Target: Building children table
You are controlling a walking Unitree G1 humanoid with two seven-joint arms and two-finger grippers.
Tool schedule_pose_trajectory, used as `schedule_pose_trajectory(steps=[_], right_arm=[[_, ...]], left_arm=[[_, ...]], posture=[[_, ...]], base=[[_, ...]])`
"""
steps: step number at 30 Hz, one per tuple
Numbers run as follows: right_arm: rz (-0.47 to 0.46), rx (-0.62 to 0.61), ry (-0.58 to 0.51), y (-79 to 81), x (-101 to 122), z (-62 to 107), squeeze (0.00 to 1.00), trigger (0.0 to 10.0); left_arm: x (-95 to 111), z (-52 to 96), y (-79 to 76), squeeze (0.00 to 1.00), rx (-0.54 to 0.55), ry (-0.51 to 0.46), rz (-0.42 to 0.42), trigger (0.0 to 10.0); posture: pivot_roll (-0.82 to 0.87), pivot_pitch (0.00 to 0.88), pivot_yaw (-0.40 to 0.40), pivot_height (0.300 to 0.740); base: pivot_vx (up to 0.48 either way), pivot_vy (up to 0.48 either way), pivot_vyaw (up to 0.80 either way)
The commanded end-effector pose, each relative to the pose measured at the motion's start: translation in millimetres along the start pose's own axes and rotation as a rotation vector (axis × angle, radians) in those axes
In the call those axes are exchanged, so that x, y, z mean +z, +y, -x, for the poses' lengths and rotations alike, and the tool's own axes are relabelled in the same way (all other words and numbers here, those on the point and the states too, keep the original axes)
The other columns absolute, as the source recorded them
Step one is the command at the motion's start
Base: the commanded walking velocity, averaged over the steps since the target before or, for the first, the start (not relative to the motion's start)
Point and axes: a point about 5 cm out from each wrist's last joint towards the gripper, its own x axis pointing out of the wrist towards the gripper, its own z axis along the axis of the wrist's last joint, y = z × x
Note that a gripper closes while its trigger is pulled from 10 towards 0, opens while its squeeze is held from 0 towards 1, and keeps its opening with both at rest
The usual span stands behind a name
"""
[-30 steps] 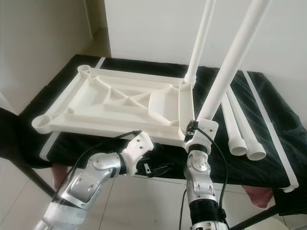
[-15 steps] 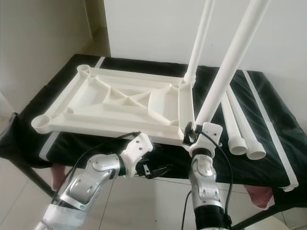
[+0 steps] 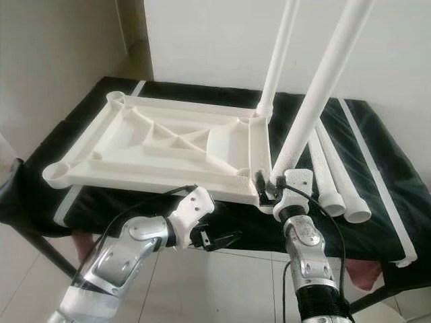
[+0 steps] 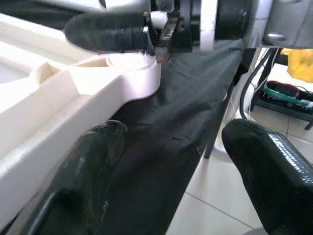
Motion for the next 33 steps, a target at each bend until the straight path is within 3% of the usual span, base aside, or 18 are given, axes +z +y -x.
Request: schedule_pose_trajectory(steps=[1, 6, 7, 8, 9, 10, 21, 22, 24, 25, 29, 33], right_arm=[[0.021, 0.045, 0.014, -0.6, -1.9, -1.9, 0.0, 10.0], [0.043, 0.099, 0.027, -1.4, -3.3, -6.2, 0.0, 9.8], [0.054, 0.106, 0.032, -2.4, -4.0, -7.7, 0.0, 4.3], [0.054, 0.106, 0.032, -2.4, -4.0, -7.7, 0.0, 4.3], [0.056, 0.116, 0.039, -3.8, -5.2, -9.0, 0.0, 0.7], [0.058, 0.122, 0.044, -4.8, -6.0, -9.8, 0.0, 0.0], [0.043, 0.105, 0.061, -14.2, -12.5, -6.2, 0.0, 0.0], [0.035, 0.087, 0.062, -14.4, -13.4, -4.9, 0.0, 3.5], [0.03, 0.075, 0.061, -14.5, -13.8, -4.2, 0.0, 3.5], [0.012, 0.056, 0.056, -14.4, -14.5, -3.3, 0.0, 10.0], [0.001, 0.019, 0.058, -13.2, -15.2, -1.6, 0.0, 10.0], [-0.024, -0.097, 0.065, -10.4, -15.2, 0.5, 0.0, 10.0]], left_arm=[[5.2, -0.6, 2.4, 0.0, 0.04, -0.035, -0.018, 10.0], [5.5, -1.6, -0.4, 0.0, 0.025, -0.037, -0.017, 10.0], [5.8, -1.3, -1.3, 0.0, 0.015, -0.039, -0.019, 10.0], [5.8, -1.3, -1.3, 0.0, 0.015, -0.039, -0.019, 10.0], [6.4, -0.7, -2.2, 0.0, 0.002, -0.043, -0.018, 10.0], [6.7, -0.3, -2.8, 0.0, -0.007, -0.046, -0.017, 10.0], [7.6, 2.6, -3.2, 0.0, -0.012, -0.054, -0.029, 10.0], [7.5, 2.4, -3.0, 0.0, -0.012, -0.053, -0.029, 10.0], [7.5, 2.3, -2.8, 0.0, -0.011, -0.053, -0.03, 10.0], [7.8, 2.5, -2.7, 0.0, -0.009, -0.054, -0.027, 10.0], [8.0, 2.3, -2.9, 0.0, -0.009, -0.055, -0.026, 10.0], [8.1, 1.8, -4.0, 0.0, -0.01, -0.057, -0.021, 10.0]], posture=[[-0.01, 0.0, -0.019, 0.74], [-0.01, 0.0, -0.019, 0.74], [0.0, 0.0, -0.019, 0.74], [0.0, 0.0, -0.019, 0.74], [0.0, 0.0, -0.019, 0.74], [0.0, 0.0, -0.019, 0.74], [0.01, 0.0, -0.018, 0.74], [0.0, 0.0, -0.017, 0.74], [0.0, 0.0, -0.017, 0.74], [0.0, 0.0, -0.018, 0.74], [0.0, 0.0, -0.018, 0.74], [0.0, 0.0, -0.02, 0.74]], base=[[0.0, 0.0, 0.0], [0.0, 0.0, 0.0], [0.0, 0.0, 0.0], [0.0, 0.0, 0.0], [0.0, 0.0, 0.0], [0.0, 0.0, 0.0], [0.0, 0.0, 0.0], [0.0, 0.0, 0.0], [0.0, 0.0, 0.0], [0.0, 0.0, 0.0], [0.0, 0.0, 0.0], [0.0, 0.0, 0.0]])
